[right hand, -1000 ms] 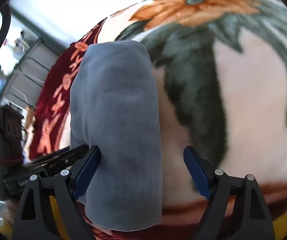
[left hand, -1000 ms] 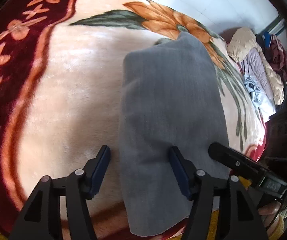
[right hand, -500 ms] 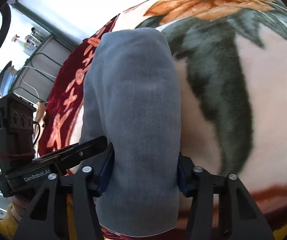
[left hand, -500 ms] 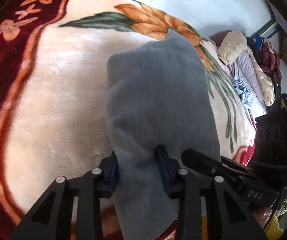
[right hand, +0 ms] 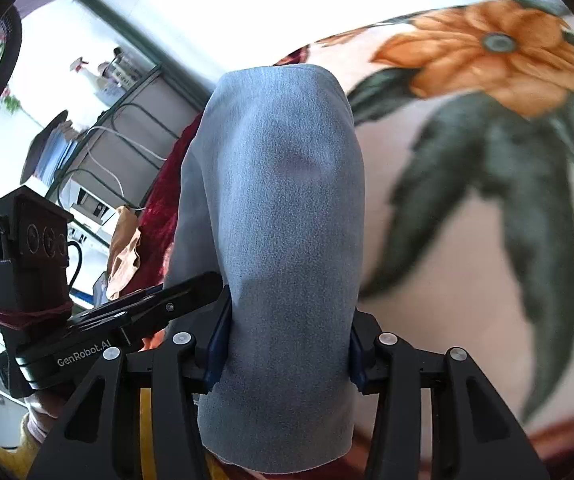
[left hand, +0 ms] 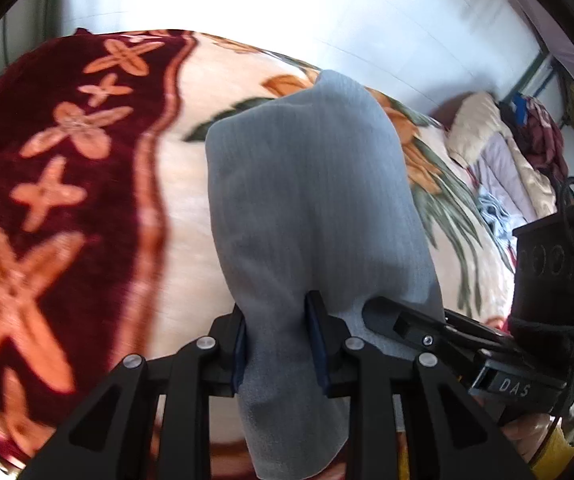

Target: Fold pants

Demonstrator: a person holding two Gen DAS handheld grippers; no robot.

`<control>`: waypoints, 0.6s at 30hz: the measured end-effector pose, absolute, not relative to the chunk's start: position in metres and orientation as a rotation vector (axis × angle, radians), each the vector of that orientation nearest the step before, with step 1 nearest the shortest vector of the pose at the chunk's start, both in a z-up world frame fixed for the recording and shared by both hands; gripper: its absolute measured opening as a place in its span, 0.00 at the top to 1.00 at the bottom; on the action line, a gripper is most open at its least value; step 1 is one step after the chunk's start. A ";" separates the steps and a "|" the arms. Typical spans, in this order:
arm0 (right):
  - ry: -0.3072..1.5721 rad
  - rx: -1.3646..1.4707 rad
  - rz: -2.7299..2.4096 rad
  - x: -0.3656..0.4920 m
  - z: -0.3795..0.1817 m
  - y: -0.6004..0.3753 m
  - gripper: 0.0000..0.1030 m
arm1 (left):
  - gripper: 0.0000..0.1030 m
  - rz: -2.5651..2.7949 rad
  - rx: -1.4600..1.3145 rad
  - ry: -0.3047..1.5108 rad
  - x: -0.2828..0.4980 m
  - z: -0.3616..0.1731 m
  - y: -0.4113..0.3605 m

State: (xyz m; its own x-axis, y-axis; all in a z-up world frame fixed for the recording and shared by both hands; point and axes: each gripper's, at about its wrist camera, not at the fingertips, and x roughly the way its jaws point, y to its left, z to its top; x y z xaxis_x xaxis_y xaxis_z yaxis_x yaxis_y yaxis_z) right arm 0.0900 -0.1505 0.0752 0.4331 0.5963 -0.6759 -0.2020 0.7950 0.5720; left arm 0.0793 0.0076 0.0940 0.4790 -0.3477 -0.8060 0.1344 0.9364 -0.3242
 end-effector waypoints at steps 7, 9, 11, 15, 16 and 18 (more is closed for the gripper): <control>1.057 0.429 0.495 0.125 0.050 -0.120 0.53 | 0.73 -0.259 -0.239 1.052 0.110 0.074 0.048; 1.090 0.410 0.452 0.131 0.036 -0.116 0.51 | 0.73 -0.254 -0.236 1.064 0.117 0.062 0.052; 1.105 0.411 0.420 0.134 0.027 -0.117 0.47 | 0.73 -0.247 -0.232 1.092 0.122 0.048 0.055; 1.112 0.410 0.431 0.132 0.029 -0.121 0.46 | 0.65 -0.234 -0.242 1.094 0.118 0.044 0.060; 1.117 0.400 0.426 0.132 0.032 -0.121 0.46 | 0.65 -0.221 -0.245 1.088 0.114 0.049 0.062; 1.115 0.375 0.417 0.127 0.042 -0.121 0.46 | 0.66 -0.197 -0.237 1.075 0.109 0.058 0.065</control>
State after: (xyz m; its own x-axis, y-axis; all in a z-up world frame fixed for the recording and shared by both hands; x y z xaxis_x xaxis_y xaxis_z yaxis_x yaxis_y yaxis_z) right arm 0.1274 -0.1212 0.0422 0.3786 0.5000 -0.7789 -0.1332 0.8622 0.4887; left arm 0.1085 0.0652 0.0576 0.4626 -0.2733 -0.8434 0.0443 0.9572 -0.2859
